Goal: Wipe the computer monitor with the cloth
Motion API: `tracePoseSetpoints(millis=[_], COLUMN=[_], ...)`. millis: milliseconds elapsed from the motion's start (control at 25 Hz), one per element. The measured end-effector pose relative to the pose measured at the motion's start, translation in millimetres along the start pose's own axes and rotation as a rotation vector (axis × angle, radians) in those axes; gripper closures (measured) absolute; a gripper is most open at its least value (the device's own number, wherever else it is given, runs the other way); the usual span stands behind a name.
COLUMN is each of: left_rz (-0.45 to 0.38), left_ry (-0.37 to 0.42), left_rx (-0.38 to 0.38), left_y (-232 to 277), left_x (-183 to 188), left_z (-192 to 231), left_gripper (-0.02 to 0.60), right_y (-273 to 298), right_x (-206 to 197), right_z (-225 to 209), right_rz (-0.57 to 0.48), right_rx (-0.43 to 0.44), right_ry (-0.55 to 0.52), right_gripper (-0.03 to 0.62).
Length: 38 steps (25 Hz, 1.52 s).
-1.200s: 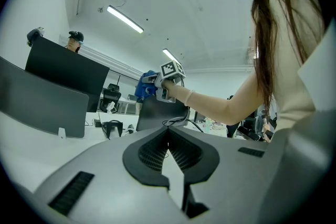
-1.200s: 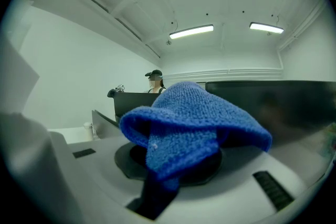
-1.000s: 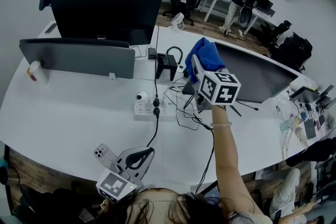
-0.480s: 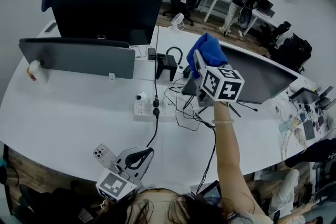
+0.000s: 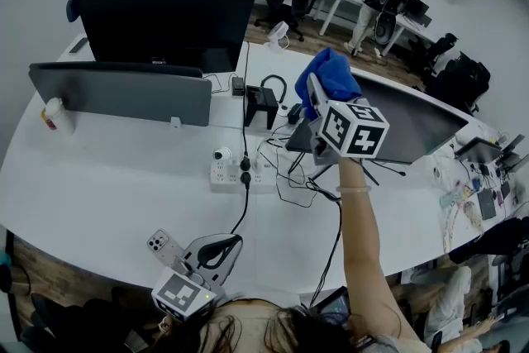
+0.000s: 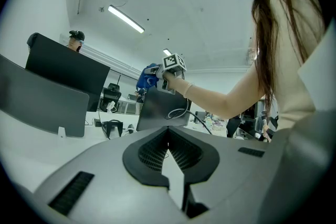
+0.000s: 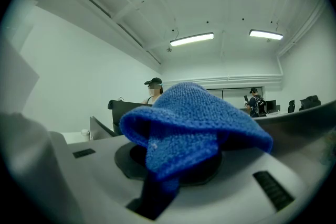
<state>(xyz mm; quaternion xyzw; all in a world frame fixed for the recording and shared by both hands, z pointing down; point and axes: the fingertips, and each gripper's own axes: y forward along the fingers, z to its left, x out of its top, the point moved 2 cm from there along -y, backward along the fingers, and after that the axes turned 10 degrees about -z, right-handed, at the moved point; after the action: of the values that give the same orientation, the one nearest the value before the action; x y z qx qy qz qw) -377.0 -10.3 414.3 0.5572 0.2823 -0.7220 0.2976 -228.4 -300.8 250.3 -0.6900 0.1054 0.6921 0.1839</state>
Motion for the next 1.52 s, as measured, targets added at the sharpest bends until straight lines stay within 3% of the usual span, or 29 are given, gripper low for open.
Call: tracePoseSetpoints(millis=[760,1040,1520], left_rz=[-0.007,-0.017,-0.027], left_ry=[0.004,0.013,0.051], left_rx=[-0.016,0.006,0.079], left_y=[-1,-3,-7], left_x=[2,6,7], left_z=[0,-7,-33], left_gripper=[0.572,0.572,0.572], right_y=[-1,-14,-55], right_x=[36,57,54], right_z=[-6,-10,-6], right_rz=[-0.081,-0.147,-0.174], right_rx=[-0.03,-0.045,-0.012], right_ry=[-0.012,-0.012,0.016], right_gripper=[0.508,0.508,0.508])
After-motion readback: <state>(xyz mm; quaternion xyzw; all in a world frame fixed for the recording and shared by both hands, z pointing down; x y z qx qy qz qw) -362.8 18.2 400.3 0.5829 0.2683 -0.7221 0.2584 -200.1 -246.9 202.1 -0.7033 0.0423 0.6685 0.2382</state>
